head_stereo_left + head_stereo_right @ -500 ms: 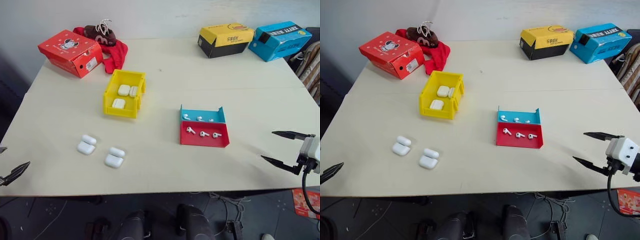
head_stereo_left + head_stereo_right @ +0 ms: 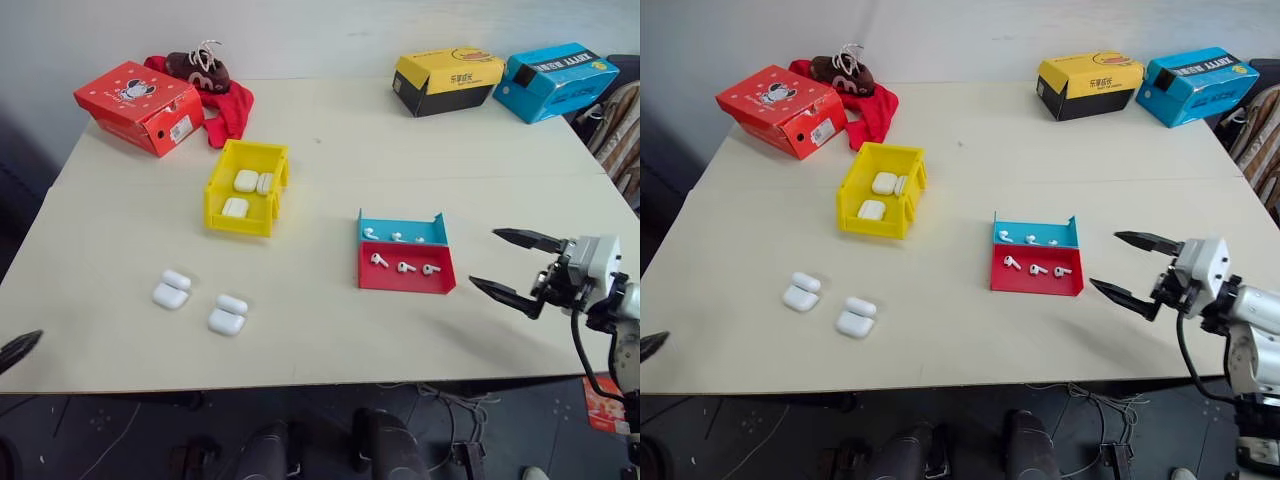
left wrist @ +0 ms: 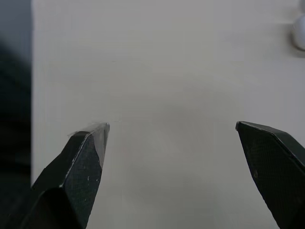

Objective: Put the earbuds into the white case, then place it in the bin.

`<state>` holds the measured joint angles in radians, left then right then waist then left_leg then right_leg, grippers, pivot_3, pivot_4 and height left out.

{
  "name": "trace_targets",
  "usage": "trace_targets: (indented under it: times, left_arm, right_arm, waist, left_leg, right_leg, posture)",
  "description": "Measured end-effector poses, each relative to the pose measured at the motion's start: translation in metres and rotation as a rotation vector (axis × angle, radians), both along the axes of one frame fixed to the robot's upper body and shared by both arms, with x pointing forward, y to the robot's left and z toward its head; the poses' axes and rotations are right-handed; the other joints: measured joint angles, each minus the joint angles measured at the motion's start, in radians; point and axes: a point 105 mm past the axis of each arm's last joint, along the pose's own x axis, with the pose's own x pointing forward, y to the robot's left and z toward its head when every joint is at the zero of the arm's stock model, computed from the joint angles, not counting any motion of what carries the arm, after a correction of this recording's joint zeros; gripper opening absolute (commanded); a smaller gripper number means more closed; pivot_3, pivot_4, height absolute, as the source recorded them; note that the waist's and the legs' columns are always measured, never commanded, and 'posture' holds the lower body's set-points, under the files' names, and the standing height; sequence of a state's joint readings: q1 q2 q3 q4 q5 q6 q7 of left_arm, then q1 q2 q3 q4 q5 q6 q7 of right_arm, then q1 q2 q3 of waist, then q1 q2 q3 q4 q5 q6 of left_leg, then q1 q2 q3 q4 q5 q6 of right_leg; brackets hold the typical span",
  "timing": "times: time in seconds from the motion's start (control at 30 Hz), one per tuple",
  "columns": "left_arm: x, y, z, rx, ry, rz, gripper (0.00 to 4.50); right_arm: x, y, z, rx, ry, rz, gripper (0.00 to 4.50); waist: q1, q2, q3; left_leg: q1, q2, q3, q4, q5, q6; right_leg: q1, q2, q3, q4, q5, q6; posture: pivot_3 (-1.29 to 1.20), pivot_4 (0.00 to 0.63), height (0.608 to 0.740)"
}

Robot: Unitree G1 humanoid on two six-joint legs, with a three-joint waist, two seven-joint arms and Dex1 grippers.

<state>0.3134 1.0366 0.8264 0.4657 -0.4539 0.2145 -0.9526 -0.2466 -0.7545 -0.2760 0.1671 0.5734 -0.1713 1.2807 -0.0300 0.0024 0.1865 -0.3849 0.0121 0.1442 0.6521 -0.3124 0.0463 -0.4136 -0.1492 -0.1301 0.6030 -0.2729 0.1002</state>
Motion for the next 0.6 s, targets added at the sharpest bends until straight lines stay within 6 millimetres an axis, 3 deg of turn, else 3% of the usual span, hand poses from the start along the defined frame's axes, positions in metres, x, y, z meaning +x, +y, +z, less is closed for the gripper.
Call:
trace_targets:
  times: [0.1, 0.17, 0.23, 0.43, 0.6]
  left_arm:
    - [-0.026, 0.009, -0.012, -0.056, 0.147, 0.058, 4.49]
    - [-0.041, 0.002, -0.022, -0.101, 0.249, 0.036, 4.49]
    - [-0.039, -0.012, -0.021, -0.131, 0.270, -0.004, 4.49]
    - [0.009, -0.070, 0.026, -0.077, 0.236, -0.185, 4.49]
    - [0.057, -0.127, 0.048, -0.012, 0.298, -0.322, 4.49]
  right_arm:
    - [-0.010, 0.030, 0.008, 0.044, -0.098, 0.148, 4.50]
    - [-0.015, 0.043, 0.007, 0.063, -0.150, 0.201, 4.50]
    - [-0.018, 0.050, 0.004, 0.077, -0.180, 0.226, 4.50]
    - [-0.022, 0.060, -0.004, 0.075, -0.199, 0.255, 4.50]
    - [-0.027, 0.063, -0.014, 0.070, -0.176, 0.278, 4.50]
  waist:
    - [0.000, -0.002, -0.001]
    - [-0.001, -0.003, -0.001]
    - [0.005, -0.004, -0.002]
    - [0.027, -0.009, -0.005]
    - [0.025, -0.009, -0.005]
  left_leg:
    - [0.000, 0.000, 0.000, -0.001, -0.001, 0.000]
    - [0.000, 0.000, 0.001, -0.001, -0.003, 0.000]
    - [0.000, 0.000, 0.000, 0.000, -0.004, 0.001]
    - [0.000, 0.000, -0.001, 0.003, -0.004, 0.000]
    - [0.001, 0.000, 0.000, 0.002, -0.003, -0.002]
  right_leg:
    - [0.000, 0.000, 0.000, 0.000, 0.000, 0.000]
    - [0.000, 0.000, 0.000, 0.003, 0.000, 0.000]
    - [0.000, 0.000, 0.000, 0.003, 0.000, 0.000]
    - [0.001, 0.000, 0.001, 0.001, -0.001, -0.002]
    - [0.000, 0.001, 0.001, 0.006, -0.002, -0.004]
  posture:
    - [0.00, 0.150, 0.740]
    - [0.00, 0.150, 0.740]
    - [0.00, 0.150, 0.740]
    - [0.00, 0.150, 0.740]
    - [0.00, 0.150, 0.740]
